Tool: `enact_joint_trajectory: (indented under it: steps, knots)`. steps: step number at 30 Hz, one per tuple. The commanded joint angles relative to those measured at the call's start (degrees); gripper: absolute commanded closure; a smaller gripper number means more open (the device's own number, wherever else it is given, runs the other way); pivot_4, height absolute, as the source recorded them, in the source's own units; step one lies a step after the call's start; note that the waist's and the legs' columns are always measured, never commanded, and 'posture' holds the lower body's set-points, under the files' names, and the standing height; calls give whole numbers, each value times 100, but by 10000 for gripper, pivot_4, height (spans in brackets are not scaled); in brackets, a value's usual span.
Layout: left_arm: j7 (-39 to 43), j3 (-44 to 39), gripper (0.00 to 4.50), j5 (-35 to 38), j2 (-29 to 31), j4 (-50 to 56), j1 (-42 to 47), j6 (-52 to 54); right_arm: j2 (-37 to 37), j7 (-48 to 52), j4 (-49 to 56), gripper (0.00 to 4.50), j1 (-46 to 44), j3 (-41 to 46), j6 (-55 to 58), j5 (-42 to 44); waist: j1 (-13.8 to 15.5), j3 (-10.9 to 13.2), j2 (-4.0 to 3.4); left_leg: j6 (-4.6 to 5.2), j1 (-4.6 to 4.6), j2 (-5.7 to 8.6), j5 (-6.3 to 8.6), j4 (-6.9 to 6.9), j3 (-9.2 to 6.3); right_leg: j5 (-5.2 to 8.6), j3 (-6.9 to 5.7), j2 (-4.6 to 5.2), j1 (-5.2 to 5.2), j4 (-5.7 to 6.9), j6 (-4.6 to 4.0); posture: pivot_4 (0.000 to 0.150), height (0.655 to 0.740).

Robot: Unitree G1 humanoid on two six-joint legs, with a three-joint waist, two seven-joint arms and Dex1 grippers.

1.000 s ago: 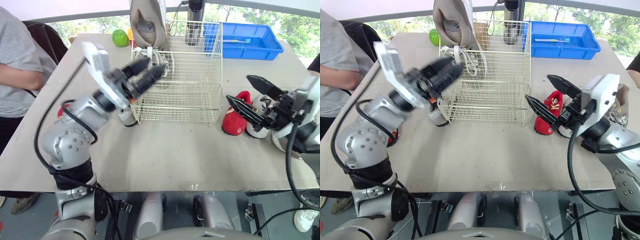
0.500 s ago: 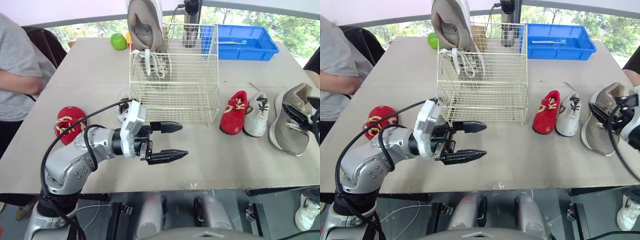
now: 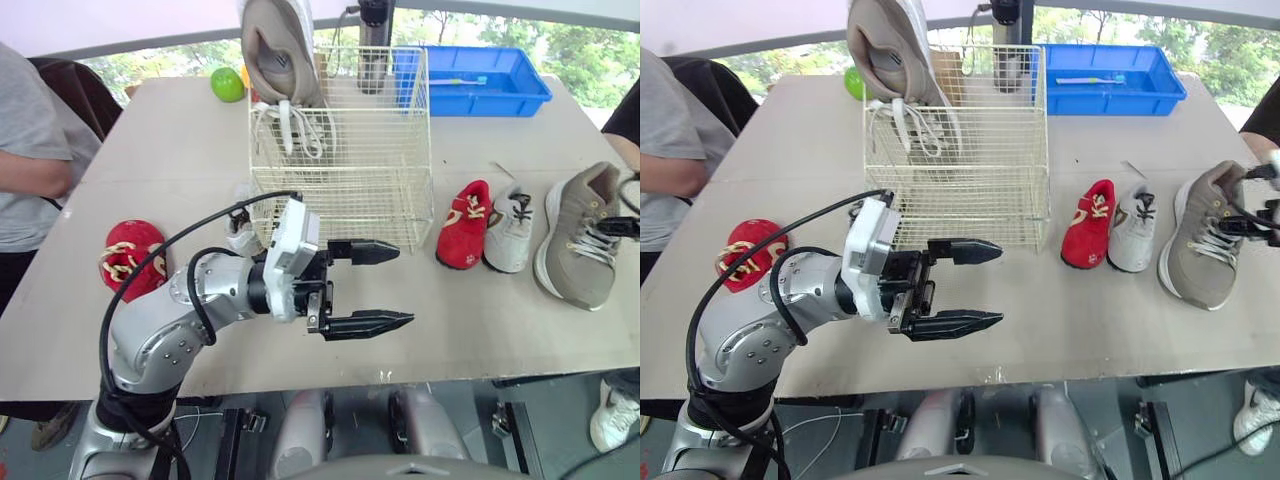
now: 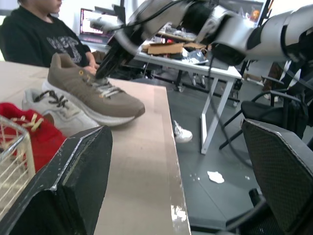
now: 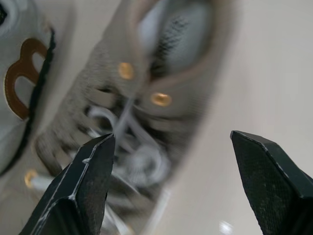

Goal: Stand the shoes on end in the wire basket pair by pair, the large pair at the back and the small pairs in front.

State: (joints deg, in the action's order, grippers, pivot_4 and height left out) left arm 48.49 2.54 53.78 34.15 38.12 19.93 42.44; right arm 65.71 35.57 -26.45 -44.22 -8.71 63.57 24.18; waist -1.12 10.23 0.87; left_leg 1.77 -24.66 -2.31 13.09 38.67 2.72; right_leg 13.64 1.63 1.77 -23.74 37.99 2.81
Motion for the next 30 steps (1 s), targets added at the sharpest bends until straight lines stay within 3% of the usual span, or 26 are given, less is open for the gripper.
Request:
enact_joint_trajectory:
  steps: [1, 4, 7, 9, 12, 15, 17, 20, 22, 24, 26, 28, 30]
  knots:
    - [-124, 6, 14, 143, -27, 227, 127, -7, -388, 697, -1355, 11527, -550, -558, -403, -739, 21, 0, -1, 0, -1, 0, 0, -2, 1, 0, 0, 0, -1, -1, 1, 1500, 7400]
    - [-187, 47, 0, 168, -36, 326, 174, -23, -650, 1077, -2330, 22453, -847, -737, -741, -1215, 28, -17, 29, 0, 0, 1, 0, -4, 0, -1, -2, 0, 1, -7, 1, 1500, 7400]
    - [-371, -10, 0, 258, -15, 563, 132, 1, -697, 1321, -2880, 38079, -1052, -637, -949, -1511, 26, -37, 63, 0, 5, 0, 0, -5, -2, -1, -5, 1, 9, -9, 0, 1500, 7400]
    - [-422, -21, 0, 279, -1, 630, 56, -10, -672, 1439, -2966, 44504, -1120, -532, -995, -1612, 32, -40, 67, 0, 7, 0, 0, -4, -1, -1, -4, 3, 10, -8, 0, 1500, 7400]
    - [-332, 32, 0, 150, 8, 499, -7, -117, -575, 1485, -2733, 44504, -1033, -119, -1027, -1532, 49, -40, 67, 0, 7, 1, 0, -4, -2, -1, -7, 5, 12, -7, 0, 1500, 7400]
    - [-235, 58, 0, -24, -16, 300, -6, -245, -466, 1073, -2123, 44504, -641, 1009, -1246, -1087, 49, -39, 65, 0, 5, 1, 0, -5, -4, -1, -9, 5, 10, -7, 0, 1500, 7400]
    - [-272, 47, 0, -81, -83, 249, -3, -328, -531, 522, -1387, 44504, -41, 2381, -1486, -617, 53, -34, 56, 0, 3, 2, 0, -9, -2, -1, -7, 5, 9, -7, 0, 1500, 7400]
    - [-600, -63, 0, 64, -324, 214, -45, -348, -1226, -167, 477, 44504, 917, 4694, -1605, 251, 66, -31, 29, 0, -1, 4, 0, -13, 0, -1, -3, 6, 4, -6, 5, 1500, 7400]
    - [-811, -133, 0, 165, -451, 246, -71, -315, -1692, -617, 1709, 44504, 1227, 5418, -1402, 626, 44, -30, 7, -1, 2, 1, 0, -21, -5, -4, 0, 3, 0, -4, 12, 1500, 7400]
    - [-1135, -177, 0, 71, -636, 319, -109, -411, -2078, -1037, 2780, 44504, 1112, 5494, -1205, 992, 16, -34, -28, -1, 4, 1, 0, -27, -11, -5, 3, 2, -2, -2, 13, 1500, 7400]
    - [-1468, -191, 0, -225, -837, 358, -211, -624, -2454, -1425, 3396, 44504, 460, 5019, -1339, 1158, -87, -32, -40, -1, 13, -2, 0, -29, -17, -4, 12, -3, -2, 2, 13, 1500, 7400]
    - [-2042, -373, 0, -146, -1199, 337, -351, -711, -2731, -1626, 3586, 44504, -301, 4272, -1528, 1005, -138, -25, -52, -1, 30, 1, 0, -31, -9, -8, 46, -12, -2, 6, 15, 1500, 7400]
    - [-2099, -502, 0, -430, -1341, 368, -576, -1074, -3050, -1722, 3435, 44504, -1021, 3542, -1918, 701, -163, -25, -52, -1, 60, 1, 0, -37, 1, -9, 75, -23, 6, 7, 15, 1500, 7400]
